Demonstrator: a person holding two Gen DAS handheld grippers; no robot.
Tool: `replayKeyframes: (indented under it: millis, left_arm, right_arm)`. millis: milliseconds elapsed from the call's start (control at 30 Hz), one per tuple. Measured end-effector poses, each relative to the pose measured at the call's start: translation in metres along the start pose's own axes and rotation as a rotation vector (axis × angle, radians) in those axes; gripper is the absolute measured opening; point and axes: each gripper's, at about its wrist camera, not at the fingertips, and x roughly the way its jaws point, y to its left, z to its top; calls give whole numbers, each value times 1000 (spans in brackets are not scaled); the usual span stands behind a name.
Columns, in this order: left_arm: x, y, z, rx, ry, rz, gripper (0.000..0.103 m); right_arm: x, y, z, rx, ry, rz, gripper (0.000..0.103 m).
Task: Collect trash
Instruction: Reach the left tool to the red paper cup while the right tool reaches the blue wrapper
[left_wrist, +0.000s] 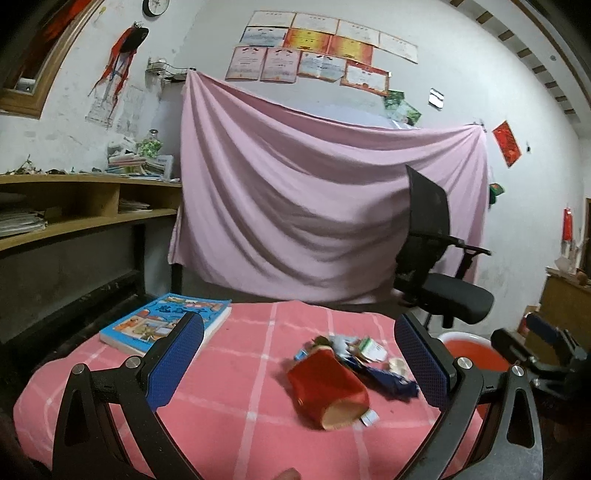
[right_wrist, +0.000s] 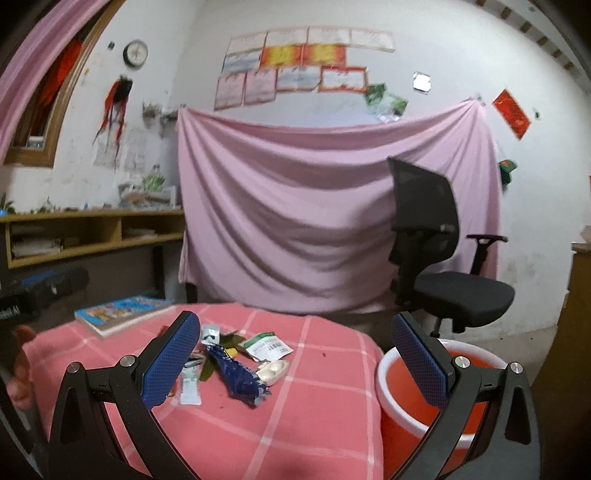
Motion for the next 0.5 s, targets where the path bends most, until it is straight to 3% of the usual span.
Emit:
replayKeyframes:
  millis: [233,333,433,500]
  left_arm:
    - [34,-9,-19,73,81,55,101]
    - [43,-13,-31,116,125,48,101]
    - [55,-14,-38,127,191,39,100]
    - [61,-13,-40,104,229,17,100]
  right_arm:
    - [54,1,-11,-70,160,54,103]
    - [67,0,-16,-72,241,132,103]
    - [73,4,-19,-115,279,128,103]
    - [80,7,-22,-146,328,135,97]
